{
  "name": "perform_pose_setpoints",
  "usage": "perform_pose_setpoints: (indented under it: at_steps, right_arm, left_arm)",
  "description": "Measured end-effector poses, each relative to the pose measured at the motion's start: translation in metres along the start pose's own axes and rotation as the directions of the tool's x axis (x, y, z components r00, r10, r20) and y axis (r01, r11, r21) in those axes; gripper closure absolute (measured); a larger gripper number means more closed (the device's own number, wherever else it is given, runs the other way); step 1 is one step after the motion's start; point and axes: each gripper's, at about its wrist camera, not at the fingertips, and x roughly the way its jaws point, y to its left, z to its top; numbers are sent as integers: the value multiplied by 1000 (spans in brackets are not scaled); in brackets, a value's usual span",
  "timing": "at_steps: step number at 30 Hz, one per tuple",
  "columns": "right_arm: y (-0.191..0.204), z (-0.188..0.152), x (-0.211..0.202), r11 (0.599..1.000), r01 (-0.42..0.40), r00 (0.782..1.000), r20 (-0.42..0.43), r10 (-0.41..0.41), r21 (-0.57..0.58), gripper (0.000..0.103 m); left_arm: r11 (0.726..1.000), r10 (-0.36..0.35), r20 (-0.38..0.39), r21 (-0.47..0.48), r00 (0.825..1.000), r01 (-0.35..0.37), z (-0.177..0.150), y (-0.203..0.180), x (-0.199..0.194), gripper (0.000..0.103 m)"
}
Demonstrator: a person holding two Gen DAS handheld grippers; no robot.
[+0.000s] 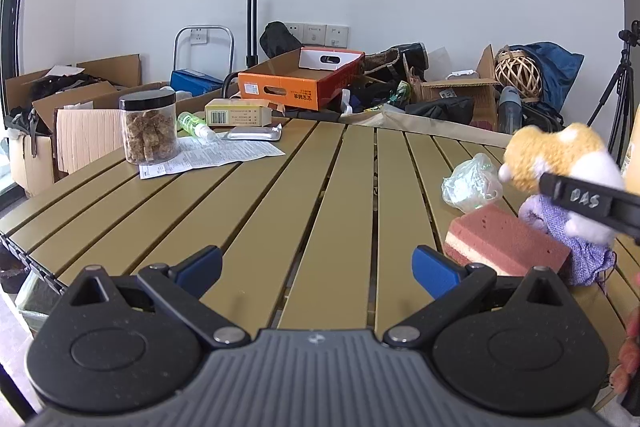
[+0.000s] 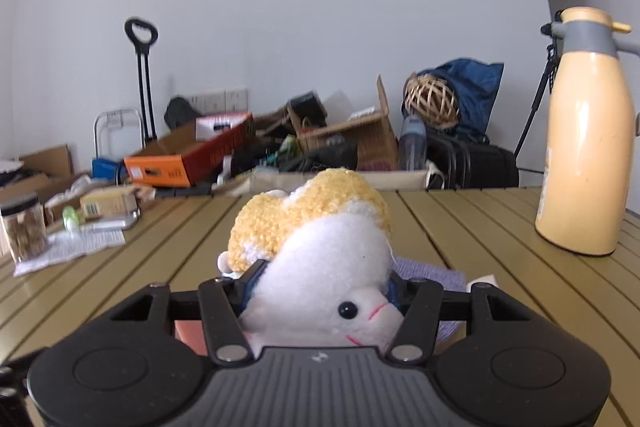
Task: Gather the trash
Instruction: 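Move the left gripper to the pink sponge and close on it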
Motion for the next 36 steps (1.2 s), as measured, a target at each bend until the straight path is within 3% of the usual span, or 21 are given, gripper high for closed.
perform_pose_setpoints:
  at_steps: [9,16,22,30,36]
  right_arm:
    - [-17,17,-43,1000,-11,999,40,10,26,47]
    - [-42,22,-101,999,38,998,58,-38,12,47]
    - [-77,6,-144,992,91,993,62,-96,88,47]
    - [-122,-16,-168,980,115,987,92,-131,161,47]
    - [-158,-30,-157,966,143,983,83,-164,213,47]
  left_arm:
    - [998,-58,-21,-17,998,58,1,-2,-3,0]
    - [992,-129,-34,-8,991,129,4,-11,-30,0]
    - [986,-164,-89,27,982,167,19,-38,-37,0]
    - [987,-148,-191,28,970,156,38,-87,-5,0]
    - [997,-50,-242,52,969,64,54,-128,31,0]
